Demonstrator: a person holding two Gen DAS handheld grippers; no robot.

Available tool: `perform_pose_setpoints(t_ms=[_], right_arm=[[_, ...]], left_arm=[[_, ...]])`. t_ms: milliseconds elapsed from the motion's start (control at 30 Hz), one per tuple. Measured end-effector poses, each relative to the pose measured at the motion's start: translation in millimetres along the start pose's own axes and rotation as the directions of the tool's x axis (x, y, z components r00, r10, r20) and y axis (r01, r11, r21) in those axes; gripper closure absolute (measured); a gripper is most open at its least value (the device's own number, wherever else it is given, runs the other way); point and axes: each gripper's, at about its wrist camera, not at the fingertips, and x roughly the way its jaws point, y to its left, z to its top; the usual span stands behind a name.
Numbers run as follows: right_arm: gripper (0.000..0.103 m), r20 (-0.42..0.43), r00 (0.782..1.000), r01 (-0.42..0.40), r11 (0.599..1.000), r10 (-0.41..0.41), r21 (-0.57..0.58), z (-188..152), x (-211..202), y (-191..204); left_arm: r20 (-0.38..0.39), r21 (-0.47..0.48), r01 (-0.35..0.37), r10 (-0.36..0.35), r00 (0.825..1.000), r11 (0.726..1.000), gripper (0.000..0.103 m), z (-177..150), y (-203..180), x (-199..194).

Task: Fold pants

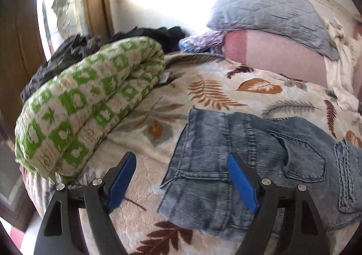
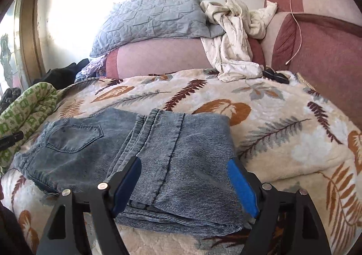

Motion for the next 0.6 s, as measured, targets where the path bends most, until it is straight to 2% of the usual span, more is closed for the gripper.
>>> perform_pose_setpoints(t_ms=[233, 433, 600], right_arm=[[0.021, 0.006, 0.999, 0.045, 0.997, -0.045, -0.066, 0.2, -4.3, 15.0], [0.021, -0.04, 0.999, -0.004, 0.995, 0.0, -0.098, 17.0, 6.3, 46.1], [0.021, -0.048, 0.995, -0.096, 0.981, 0.09, -0.169, 48.8, 13.8, 96.2]], left_arm=[[-0.064, -0.105, 0.003, -0.01, 0.998, 0.994, 0.02, 4.0, 21.8, 16.5], [-0.095, -0.184, 0.002, -0.02, 0.995, 0.983, 0.02, 7.1, 42.9, 23.1], [-0.129, -0.239, 0.01, -0.042, 0.991, 0.971, 0.02, 6.7, 56.5, 28.2]])
